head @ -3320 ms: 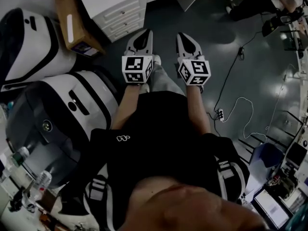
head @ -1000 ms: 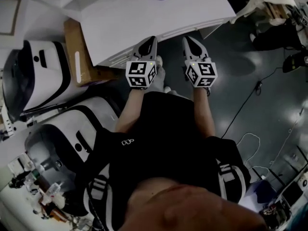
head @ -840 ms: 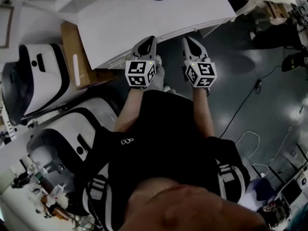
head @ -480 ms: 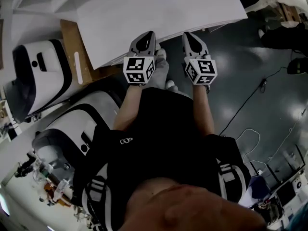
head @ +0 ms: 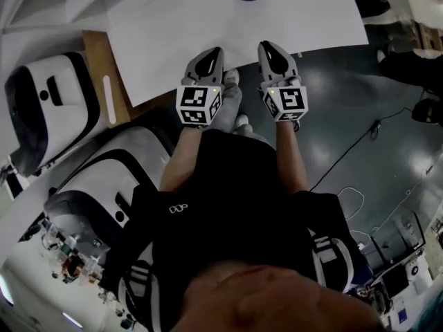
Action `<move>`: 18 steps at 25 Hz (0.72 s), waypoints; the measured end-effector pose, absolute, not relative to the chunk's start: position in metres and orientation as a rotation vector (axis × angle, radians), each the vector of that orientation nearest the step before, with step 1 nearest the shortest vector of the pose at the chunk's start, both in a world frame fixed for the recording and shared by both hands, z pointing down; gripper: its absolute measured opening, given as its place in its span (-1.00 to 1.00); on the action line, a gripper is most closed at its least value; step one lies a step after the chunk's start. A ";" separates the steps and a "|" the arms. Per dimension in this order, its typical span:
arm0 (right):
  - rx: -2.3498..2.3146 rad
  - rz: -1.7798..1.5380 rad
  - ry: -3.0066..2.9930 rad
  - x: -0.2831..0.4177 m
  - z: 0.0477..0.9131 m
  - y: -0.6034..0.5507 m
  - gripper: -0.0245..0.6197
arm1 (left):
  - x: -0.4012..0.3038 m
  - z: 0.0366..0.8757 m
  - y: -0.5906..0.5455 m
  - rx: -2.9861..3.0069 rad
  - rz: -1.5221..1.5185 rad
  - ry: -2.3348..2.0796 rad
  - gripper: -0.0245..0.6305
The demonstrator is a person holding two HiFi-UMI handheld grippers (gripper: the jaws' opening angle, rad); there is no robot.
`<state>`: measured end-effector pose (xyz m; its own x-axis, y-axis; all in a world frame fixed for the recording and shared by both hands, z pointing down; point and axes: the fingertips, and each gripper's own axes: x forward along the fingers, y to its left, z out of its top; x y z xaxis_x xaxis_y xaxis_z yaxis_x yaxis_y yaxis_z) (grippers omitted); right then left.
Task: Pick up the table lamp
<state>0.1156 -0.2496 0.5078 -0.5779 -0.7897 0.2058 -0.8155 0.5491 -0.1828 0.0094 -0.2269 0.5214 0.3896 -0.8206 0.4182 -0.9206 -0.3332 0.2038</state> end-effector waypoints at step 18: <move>1.386 0.367 -2.629 0.091 0.570 -0.385 -0.49 | -0.029 0.567 -0.306 2.190 0.446 -1.461 -0.89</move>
